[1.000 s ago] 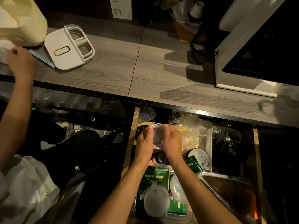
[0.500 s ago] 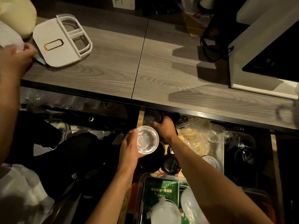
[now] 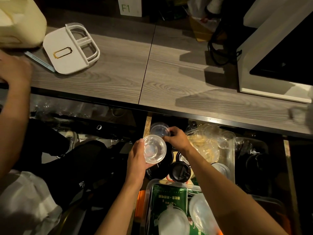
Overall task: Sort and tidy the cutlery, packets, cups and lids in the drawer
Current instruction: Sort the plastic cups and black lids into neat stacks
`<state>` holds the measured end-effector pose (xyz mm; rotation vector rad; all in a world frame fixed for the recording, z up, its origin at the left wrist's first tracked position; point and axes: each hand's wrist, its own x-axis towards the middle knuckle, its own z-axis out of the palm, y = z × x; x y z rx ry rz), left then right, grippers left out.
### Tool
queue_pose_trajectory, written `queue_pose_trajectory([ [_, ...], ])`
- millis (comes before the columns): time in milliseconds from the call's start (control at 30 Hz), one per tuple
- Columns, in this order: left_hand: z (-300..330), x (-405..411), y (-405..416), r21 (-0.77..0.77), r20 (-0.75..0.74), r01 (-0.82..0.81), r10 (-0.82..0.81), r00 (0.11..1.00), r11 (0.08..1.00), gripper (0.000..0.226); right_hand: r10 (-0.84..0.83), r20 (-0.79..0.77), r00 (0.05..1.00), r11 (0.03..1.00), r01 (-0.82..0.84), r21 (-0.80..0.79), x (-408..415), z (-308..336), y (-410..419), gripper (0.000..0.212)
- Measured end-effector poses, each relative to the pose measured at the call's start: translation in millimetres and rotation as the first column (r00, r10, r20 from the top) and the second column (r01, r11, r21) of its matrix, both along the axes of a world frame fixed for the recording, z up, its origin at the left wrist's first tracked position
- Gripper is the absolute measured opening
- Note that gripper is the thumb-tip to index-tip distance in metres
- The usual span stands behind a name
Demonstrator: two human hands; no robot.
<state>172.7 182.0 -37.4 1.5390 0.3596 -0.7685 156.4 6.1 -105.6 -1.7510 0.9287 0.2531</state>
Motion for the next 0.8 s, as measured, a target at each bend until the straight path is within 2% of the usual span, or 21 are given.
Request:
queue_pose_trajectory([
  [67,-1.2,-2.7,3.2,-0.050,-0.089,-0.092,0.088,0.992,0.994,0.027,-0.002,0.022,1.000,1.000,0.002,0.010,-1.6,2.2,2.3,0.030],
  [133,-1.1,-5.2,5.7,-0.070,-0.144,-0.142,0.131,0.981,0.987,0.027,-0.018,0.068,0.998,1.000,0.017,0.016,-3.7,3.5,5.4,0.035],
  [300,4.9,-15.7,1.5,-0.005,-0.087,-0.089,0.088,0.992,0.996,0.019,-0.078,0.135,0.988,0.997,0.081,-0.020,-21.7,13.2,0.4,0.055],
  [433,12.8,-30.0,-8.0,-0.005,-0.129,-0.110,0.108,0.986,0.994,0.017,-0.188,0.200,0.962,0.981,0.174,0.083,-47.4,40.3,-11.1,0.051],
  [567,24.8,-46.6,-21.7,0.023,-0.124,-0.091,0.094,0.988,0.996,0.010,-0.229,0.294,0.928,0.973,0.221,0.062,-84.2,81.2,-17.4,0.045],
  [667,30.2,-59.6,-33.8,0.038,-0.127,-0.077,0.082,0.989,0.996,0.016,-0.085,0.374,0.924,0.994,0.104,-0.030,-109.0,116.6,-18.2,0.049],
  [733,32.3,-68.6,-43.2,0.043,-0.159,-0.055,0.062,0.985,0.998,0.032,0.108,0.381,0.918,0.982,-0.039,-0.185,-122.5,135.7,-18.0,0.053],
  [800,33.7,-78.6,-54.0,0.039,-0.145,0.029,-0.023,0.989,0.999,0.049,0.273,0.318,0.908,0.921,-0.151,-0.359,-134.1,147.9,-18.0,0.059],
])
